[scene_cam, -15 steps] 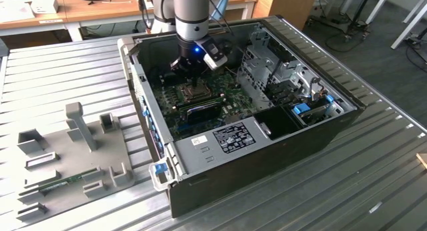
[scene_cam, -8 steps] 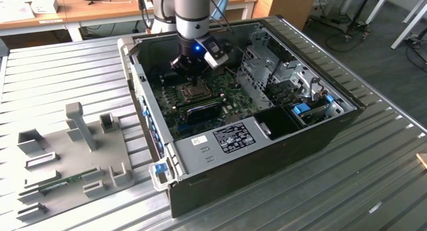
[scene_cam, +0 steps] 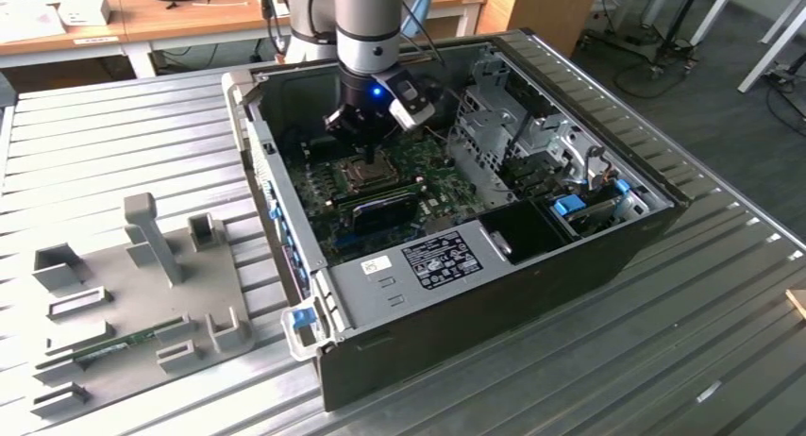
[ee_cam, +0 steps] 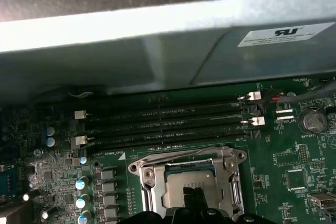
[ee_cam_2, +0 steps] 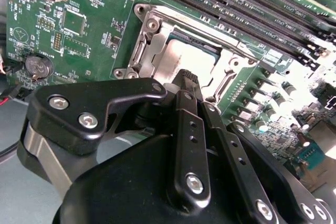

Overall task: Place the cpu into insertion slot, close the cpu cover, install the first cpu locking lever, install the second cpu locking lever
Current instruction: 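Install the second cpu locking lever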

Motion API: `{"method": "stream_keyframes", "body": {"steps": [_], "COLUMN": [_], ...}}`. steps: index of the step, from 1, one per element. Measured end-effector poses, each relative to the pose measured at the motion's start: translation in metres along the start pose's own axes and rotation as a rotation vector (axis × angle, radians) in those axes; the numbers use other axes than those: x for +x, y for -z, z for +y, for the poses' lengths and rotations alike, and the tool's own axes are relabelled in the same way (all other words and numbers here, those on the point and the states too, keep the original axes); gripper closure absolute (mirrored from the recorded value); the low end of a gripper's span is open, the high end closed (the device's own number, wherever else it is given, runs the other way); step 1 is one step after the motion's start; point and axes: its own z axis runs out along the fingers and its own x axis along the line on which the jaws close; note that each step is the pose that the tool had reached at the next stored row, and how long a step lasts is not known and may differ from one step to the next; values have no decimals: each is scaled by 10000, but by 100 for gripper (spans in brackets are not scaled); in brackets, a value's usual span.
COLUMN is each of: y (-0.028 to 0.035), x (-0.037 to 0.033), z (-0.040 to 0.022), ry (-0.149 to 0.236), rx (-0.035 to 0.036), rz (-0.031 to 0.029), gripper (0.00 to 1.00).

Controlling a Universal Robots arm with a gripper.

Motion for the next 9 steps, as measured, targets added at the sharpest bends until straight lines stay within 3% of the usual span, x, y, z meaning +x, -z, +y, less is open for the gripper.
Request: {"method": "stream_keyframes", "body": {"steps": [1,9], "y": [9,20], "x": [0,-1], "z": [0,1], "ry": [-1,-1], "rx": [5,5], "rz": [29,29], "gripper": [90,90]}}
